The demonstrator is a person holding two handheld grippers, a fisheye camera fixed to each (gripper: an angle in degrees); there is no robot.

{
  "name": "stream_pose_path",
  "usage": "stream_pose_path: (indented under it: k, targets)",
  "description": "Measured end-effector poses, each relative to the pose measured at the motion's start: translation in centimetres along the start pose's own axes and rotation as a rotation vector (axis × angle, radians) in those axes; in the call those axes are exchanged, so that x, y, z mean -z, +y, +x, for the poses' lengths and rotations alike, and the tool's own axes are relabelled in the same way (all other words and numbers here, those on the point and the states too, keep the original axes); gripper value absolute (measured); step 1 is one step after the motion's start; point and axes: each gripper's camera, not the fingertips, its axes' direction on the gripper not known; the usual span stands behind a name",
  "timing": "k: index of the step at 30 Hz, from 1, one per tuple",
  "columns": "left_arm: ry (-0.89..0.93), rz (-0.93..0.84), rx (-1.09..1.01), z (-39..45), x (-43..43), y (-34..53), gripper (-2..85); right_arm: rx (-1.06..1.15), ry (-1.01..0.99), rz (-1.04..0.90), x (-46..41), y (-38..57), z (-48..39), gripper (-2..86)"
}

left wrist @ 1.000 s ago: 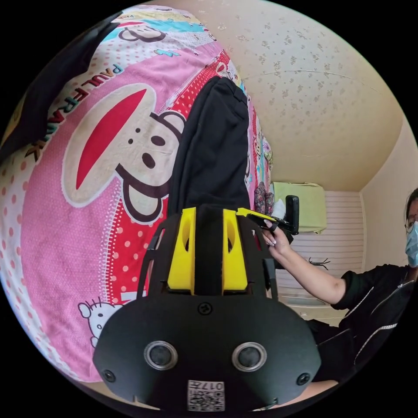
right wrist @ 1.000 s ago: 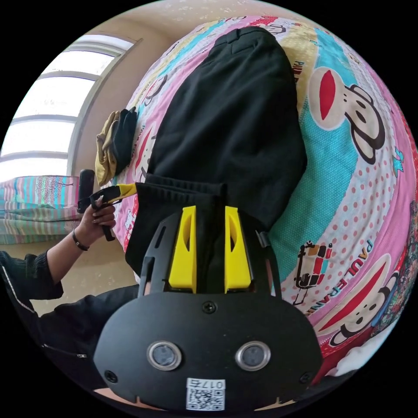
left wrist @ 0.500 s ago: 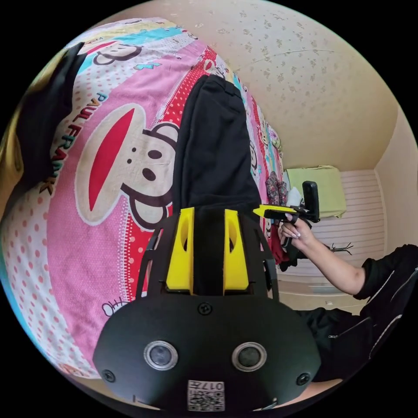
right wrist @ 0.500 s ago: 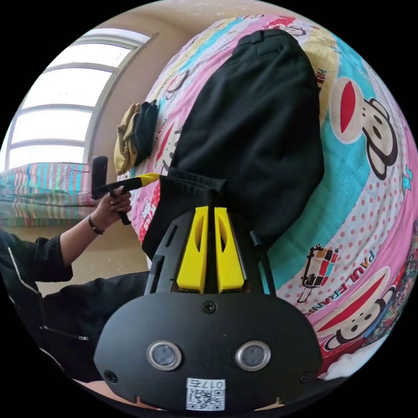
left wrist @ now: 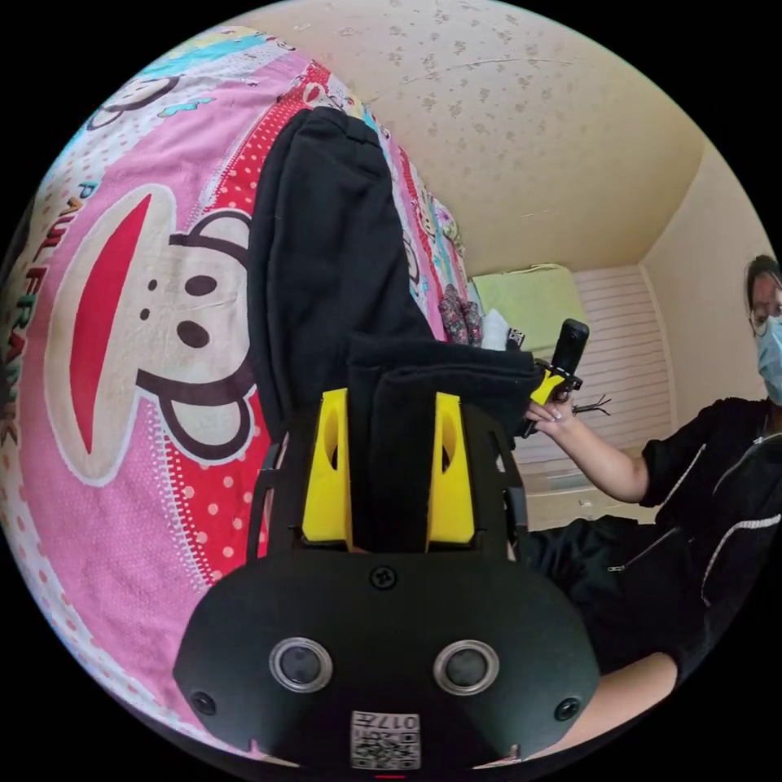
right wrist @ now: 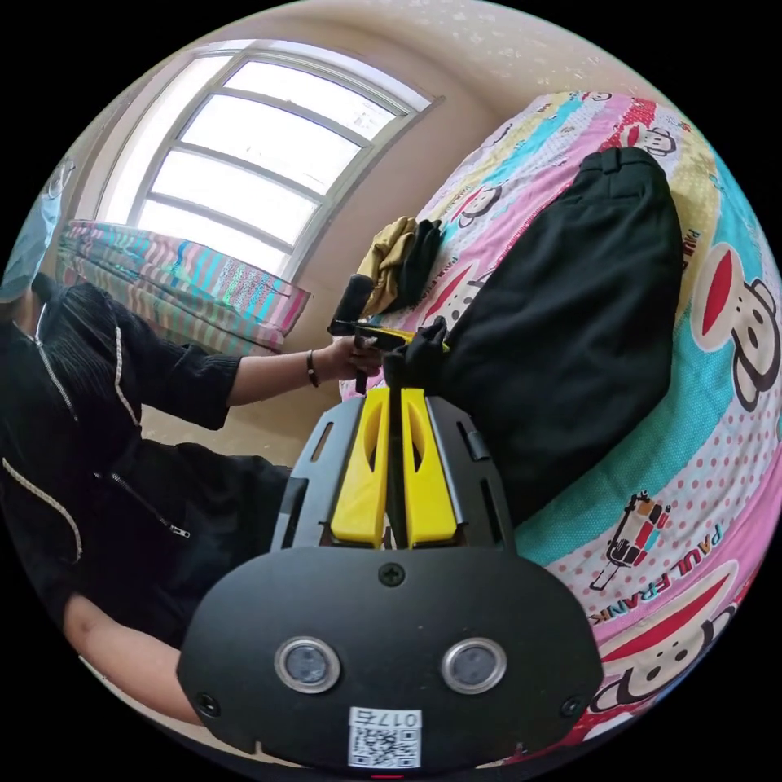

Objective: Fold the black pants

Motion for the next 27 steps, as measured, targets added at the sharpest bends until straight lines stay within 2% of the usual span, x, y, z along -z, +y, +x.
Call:
stream_pose_path:
  k: [2, 5, 9, 12, 15, 18, 23, 27]
  targets:
    - [0.109, 0.012, -0.002, -0.4, 0.2, 0.9, 9.9, -0.022, 0.014, 0.017, 0.5, 0.4, -0.6, 3.1]
    - [0.131, 0.091, -0.047, 1.6, 2.3, 1.0, 5.2, -0.077, 0.089, 0.085, 1.9, 0.5, -1.5, 3.2]
    - [-0.002, 0.152, -0.143, 6.0, 4.1, -1.0, 5.1, -0.121, 0.137, 0.196, 3.9, -1.3, -1.8, 3.3]
    - [-0.139, 0.136, -0.179, 7.1, 2.9, -4.1, 5.1, -0.194, 0.248, 0.193, 3.7, -3.3, -0.2, 3.3]
    - [-0.172, 0.141, -0.105, 4.5, 0.0, -6.9, 5.2, -0.259, 0.441, 0.142, 2.4, -5.1, 1.1, 3.5]
    - [-0.223, 0.156, 0.017, 0.1, -3.0, -8.3, 5.2, -0.345, 0.500, 0.127, 0.3, -5.8, 3.0, 4.0]
    - [-0.221, 0.235, 0.164, -4.4, -4.7, -5.0, 7.0, -0.555, 0.401, 0.193, 0.4, -3.8, 5.1, 6.4]
    - [-0.287, 0.275, 0.227, -4.2, -2.7, 1.4, 8.0, -0.537, 0.305, 0.331, 4.1, -0.5, 1.5, 7.4]
